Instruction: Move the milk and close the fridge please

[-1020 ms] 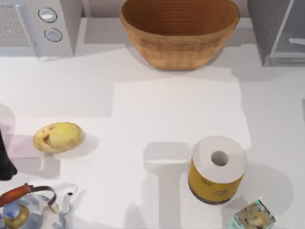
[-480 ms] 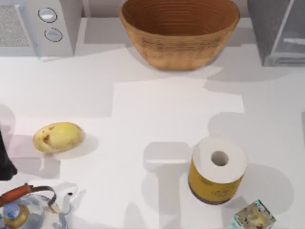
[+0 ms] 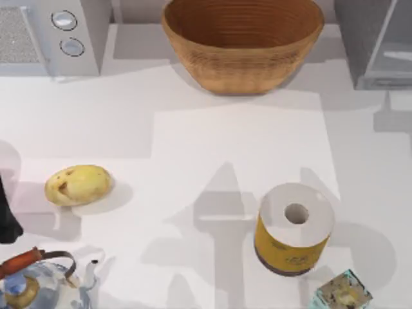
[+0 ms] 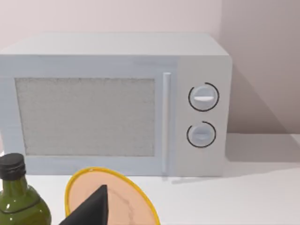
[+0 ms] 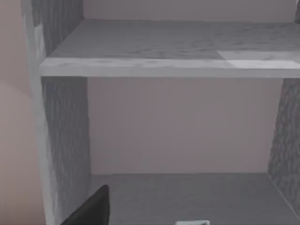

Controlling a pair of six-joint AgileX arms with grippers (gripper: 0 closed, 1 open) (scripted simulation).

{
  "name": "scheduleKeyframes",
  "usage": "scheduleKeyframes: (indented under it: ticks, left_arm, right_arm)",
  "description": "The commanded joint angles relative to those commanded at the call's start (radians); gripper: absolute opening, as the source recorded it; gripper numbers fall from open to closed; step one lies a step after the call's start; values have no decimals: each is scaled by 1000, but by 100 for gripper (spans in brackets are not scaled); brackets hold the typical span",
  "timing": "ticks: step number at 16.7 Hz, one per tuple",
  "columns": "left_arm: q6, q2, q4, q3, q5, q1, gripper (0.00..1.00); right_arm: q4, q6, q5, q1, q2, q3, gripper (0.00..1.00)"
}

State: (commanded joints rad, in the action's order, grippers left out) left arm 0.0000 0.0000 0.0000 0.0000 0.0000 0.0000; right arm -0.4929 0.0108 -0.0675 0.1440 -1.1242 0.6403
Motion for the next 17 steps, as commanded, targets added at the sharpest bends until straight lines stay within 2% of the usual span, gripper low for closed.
scheduleKeyframes:
  ticks: [5, 9, 13, 17]
  left_arm:
    - [0, 0, 0, 0, 0, 0, 100]
    - [0, 0, 0, 0, 0, 0, 100]
    - [0, 0, 0, 0, 0, 0, 100]
    - [0, 0, 0, 0, 0, 0, 100]
  right_arm:
    - [235, -1, 38, -59, 576, -303, 100]
    - [386, -5, 58, -105, 920, -500, 100]
    - [478, -10, 67, -138, 1098, -621, 100]
    - [493, -11, 68, -144, 1124, -640, 100]
